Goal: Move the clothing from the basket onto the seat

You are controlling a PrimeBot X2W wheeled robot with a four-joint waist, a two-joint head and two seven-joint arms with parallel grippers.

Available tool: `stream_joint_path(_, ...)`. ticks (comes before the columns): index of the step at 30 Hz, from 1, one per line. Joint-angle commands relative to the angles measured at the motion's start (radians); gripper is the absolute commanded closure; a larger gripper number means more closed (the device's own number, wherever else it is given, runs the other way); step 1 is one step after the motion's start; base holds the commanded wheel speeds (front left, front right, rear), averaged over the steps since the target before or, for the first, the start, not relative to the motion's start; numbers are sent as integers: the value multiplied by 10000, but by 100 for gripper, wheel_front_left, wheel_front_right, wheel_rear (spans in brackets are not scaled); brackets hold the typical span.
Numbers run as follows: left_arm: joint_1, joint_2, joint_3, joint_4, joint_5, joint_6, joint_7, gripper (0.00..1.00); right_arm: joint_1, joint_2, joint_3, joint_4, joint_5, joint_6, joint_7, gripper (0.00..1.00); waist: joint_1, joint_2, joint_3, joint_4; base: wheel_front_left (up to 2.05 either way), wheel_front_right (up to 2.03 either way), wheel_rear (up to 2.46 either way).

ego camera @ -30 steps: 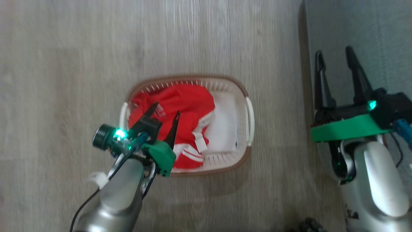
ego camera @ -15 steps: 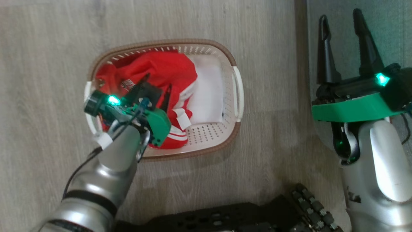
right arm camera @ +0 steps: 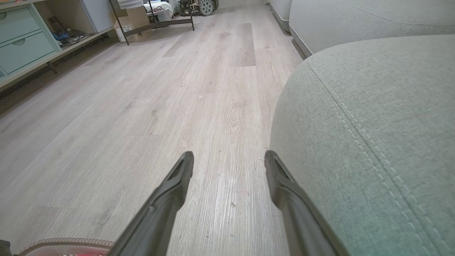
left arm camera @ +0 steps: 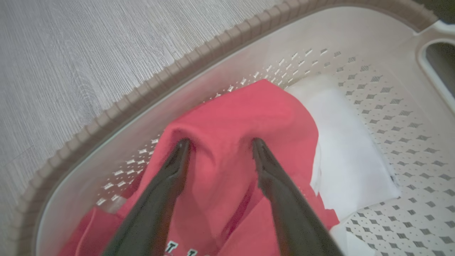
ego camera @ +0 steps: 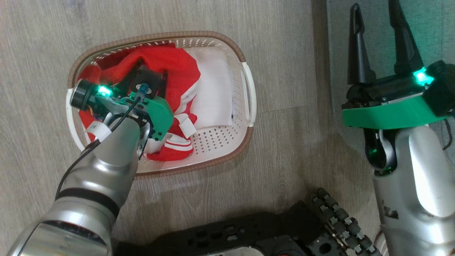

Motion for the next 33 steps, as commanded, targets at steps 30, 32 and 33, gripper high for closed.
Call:
stream_joint_path(30, 2744, 204, -464, -3914, -711, -986, -124, 100, 1828, -20, 65, 1595, -171, -2, -92, 0, -1, 0, -5191, 806, 0, 0, 0)
stream_joint_path(32, 2840, 217, -478, -4072, -724, -1025, -124, 100, 1962, -20, 63, 1684, -195, -2, -92, 0, -1, 0, -5519, 837, 0, 0, 0)
stream_joint_path(33, 2926, 226, -476, -4225, -745, -1049, -124, 100, 2098, -20, 68, 1761, -217, -2, -92, 0, -1, 0, -5824, 855, 0, 0, 0)
